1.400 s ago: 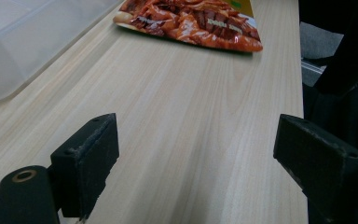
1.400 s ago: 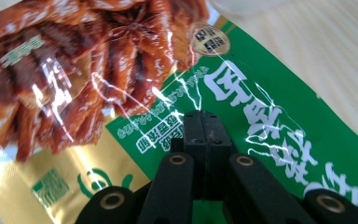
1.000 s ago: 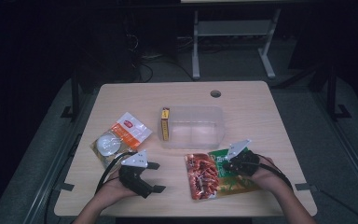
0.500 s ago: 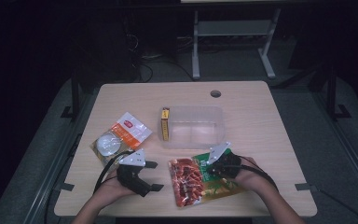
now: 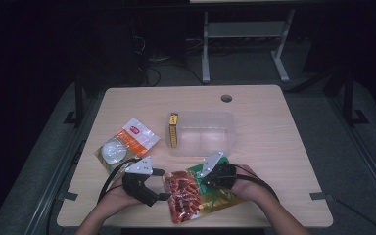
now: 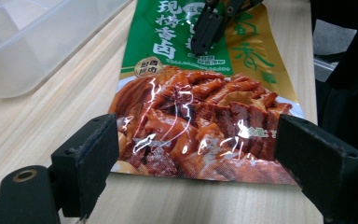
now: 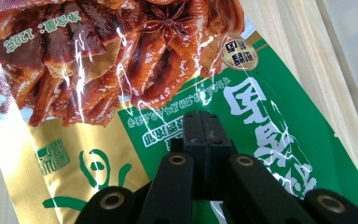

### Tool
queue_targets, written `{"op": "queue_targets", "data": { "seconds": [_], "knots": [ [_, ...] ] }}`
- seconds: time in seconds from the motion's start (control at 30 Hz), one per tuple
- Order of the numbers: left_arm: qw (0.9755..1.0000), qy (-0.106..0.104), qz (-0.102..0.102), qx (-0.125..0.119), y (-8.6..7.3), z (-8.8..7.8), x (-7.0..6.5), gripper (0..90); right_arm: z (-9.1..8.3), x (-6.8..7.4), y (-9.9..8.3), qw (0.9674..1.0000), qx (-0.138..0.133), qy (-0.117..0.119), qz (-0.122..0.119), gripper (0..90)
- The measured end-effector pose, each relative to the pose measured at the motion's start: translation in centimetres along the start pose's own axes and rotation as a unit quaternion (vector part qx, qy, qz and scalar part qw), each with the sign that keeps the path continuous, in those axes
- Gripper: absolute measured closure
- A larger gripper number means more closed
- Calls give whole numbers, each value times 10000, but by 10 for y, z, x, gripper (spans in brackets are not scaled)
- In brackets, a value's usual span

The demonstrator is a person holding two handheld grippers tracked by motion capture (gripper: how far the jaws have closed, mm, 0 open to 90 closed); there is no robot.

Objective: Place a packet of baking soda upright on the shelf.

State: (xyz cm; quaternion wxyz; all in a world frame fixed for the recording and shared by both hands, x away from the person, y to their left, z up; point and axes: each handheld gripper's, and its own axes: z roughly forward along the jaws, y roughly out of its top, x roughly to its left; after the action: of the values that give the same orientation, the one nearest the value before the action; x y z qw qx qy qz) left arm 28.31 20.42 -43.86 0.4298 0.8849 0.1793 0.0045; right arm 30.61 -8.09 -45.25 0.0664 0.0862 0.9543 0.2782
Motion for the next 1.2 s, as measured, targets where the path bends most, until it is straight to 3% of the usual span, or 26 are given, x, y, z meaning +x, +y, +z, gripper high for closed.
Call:
{"op": "queue_targets", "data": {
  "seconds": [0.07,0.17,0.27,0.37,0.43,0.5,0.6,0.73,0.8,0.9,1.1,1.2],
  "knots": [
    [10000,56,-9,-9,0,-1,1,137,-3,-2,-3,9998,-128,118,117,900],
    [10000,83,-20,3,1,-1,3,137,-10,-4,-9,9992,-321,104,207,878],
    [10000,41,-31,69,3,3,5,137,-20,-6,-14,9985,-446,2,329,769],
    [9999,77,-25,102,6,5,4,138,-28,-7,-23,9971,-441,-44,618,643],
    [9998,120,-19,125,9,8,6,138,-33,-7,-32,9961,-473,-215,715,557],
    [9998,128,-6,163,12,12,7,138,-38,-8,-40,9934,-548,-208,991,510],
    [9997,58,0,246,15,19,10,139,-47,-8,-50,9908,-610,-306,1172,458],
    [9992,24,15,395,18,32,13,139,-54,-7,-59,9891,-674,-463,1221,418],
    [9990,5,13,449,22,36,15,138,-58,-2,-63,9856,-725,-405,1470,405],
    [9990,-9,-9,448,29,43,18,139,-62,3,-73,9829,-780,-477,1600,394],
    [9986,-41,-62,524,31,59,22,138,-73,5,-84,9789,-943,-616,1704,386],
    [9978,5,65,662,29,65,20,138,-74,1,-84,9785,-981,-683,1680,385]
  ]
}}
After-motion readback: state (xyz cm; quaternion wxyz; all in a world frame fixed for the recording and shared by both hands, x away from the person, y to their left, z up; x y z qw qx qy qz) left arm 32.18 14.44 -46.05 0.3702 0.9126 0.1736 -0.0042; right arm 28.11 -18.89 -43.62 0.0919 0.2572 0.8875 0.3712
